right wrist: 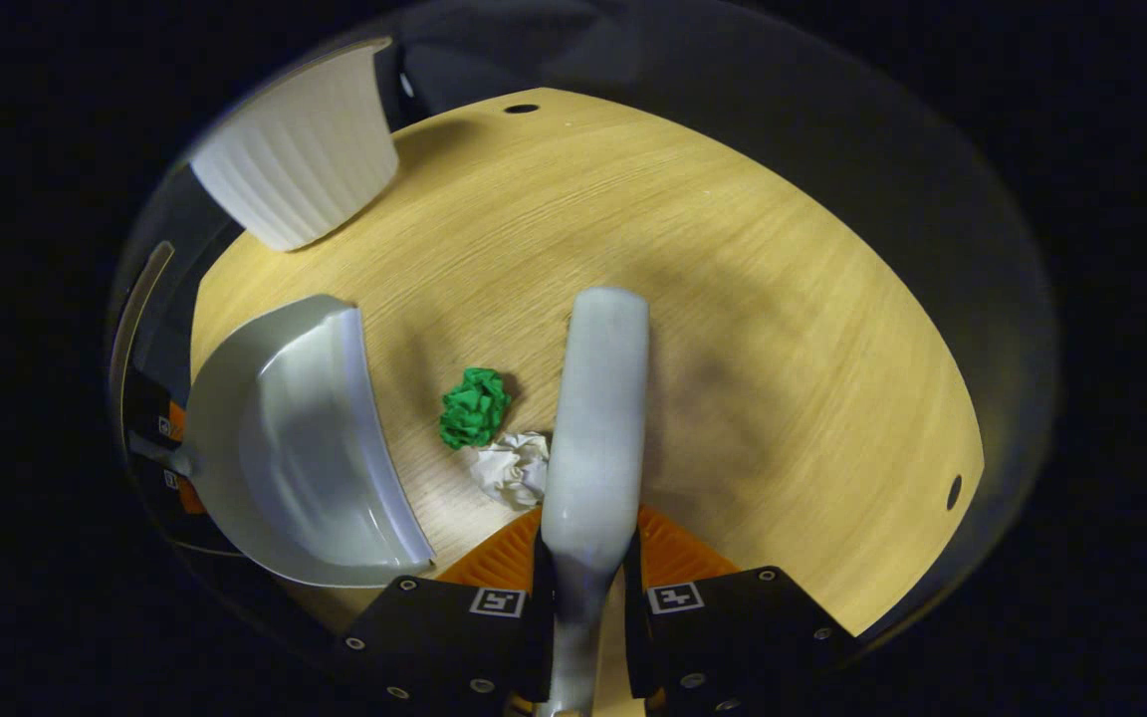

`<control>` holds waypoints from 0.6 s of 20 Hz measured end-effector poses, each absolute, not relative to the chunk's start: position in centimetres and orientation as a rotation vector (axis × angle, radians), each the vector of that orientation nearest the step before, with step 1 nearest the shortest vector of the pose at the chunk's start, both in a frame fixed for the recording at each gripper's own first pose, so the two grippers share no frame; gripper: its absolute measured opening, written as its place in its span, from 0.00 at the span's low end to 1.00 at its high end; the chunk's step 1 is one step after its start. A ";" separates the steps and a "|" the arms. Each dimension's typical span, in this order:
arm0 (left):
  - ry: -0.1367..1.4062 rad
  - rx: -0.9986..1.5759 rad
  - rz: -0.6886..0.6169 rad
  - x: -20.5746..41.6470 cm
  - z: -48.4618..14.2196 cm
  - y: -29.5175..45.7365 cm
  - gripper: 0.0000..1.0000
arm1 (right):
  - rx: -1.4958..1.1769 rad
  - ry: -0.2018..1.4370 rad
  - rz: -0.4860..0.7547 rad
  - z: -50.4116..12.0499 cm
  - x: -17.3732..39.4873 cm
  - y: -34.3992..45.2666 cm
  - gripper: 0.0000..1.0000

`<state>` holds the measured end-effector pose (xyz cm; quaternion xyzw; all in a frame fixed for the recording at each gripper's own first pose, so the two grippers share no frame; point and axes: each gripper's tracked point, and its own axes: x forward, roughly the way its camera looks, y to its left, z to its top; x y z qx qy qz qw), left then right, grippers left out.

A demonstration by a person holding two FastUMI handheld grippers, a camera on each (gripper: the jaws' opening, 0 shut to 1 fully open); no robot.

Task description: Pick up the small broom and dustpan from the desktop, sweep the trash into the dustpan with the broom, and then empty the trash into the garbage bin.

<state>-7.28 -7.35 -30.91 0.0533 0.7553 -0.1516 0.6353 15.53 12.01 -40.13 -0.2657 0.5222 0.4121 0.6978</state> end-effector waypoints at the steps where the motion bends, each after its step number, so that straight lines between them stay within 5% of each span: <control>1: 1.726 0.137 -0.348 -6.9 -30.8 -7.1 0.31 | -0.582 1.180 0.987 -40.1 14.8 12.7 0.30; 5: 1.721 0.168 -0.377 -7.0 -30.4 -7.8 0.31 | -0.572 1.238 1.198 -38.7 13.3 14.5 0.31; 12: 1.718 0.135 -0.362 -7.6 -31.3 -7.2 0.31 | -0.549 1.344 1.340 -35.2 14.4 15.8 0.31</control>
